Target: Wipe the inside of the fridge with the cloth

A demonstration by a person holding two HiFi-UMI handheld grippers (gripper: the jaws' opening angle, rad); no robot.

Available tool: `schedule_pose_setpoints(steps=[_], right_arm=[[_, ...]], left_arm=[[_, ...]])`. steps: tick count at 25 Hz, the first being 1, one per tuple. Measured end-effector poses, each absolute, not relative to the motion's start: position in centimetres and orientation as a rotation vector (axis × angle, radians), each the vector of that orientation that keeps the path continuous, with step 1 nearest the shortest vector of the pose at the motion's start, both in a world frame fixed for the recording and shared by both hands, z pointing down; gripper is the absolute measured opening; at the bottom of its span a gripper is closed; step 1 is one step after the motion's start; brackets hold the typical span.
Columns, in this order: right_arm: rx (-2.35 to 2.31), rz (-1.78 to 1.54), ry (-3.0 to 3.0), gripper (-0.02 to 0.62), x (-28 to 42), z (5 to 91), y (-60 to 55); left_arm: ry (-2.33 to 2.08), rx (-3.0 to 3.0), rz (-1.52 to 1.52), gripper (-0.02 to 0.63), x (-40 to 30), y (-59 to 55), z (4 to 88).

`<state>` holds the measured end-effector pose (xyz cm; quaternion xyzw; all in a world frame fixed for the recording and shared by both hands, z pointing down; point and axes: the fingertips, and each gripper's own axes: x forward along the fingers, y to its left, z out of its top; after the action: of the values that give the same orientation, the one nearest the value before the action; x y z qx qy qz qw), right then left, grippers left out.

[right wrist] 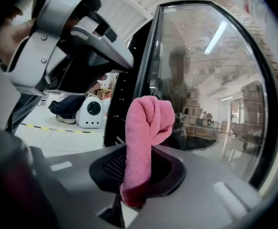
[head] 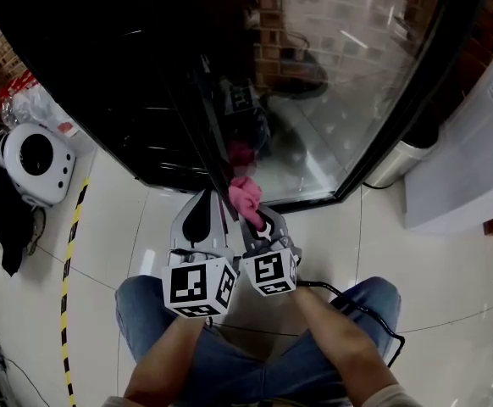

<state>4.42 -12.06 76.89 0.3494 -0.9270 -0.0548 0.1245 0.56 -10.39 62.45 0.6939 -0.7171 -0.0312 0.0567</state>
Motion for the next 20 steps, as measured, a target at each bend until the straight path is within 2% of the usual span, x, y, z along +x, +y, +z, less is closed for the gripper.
schedule_pose_setpoints(steps=[10, 20], right_arm=[[1.190, -0.157, -2.633, 0.061, 12.2, 77.2, -16.0], [1.493, -0.068, -2.470, 0.061, 23.5, 77.4, -20.8]], left_arm=[[-2.077, 2.182, -0.047, 0.015, 5.3, -12.0, 63.5], [-1.981, 2.277, 0.029, 0.015, 10.8, -13.7, 64.8]])
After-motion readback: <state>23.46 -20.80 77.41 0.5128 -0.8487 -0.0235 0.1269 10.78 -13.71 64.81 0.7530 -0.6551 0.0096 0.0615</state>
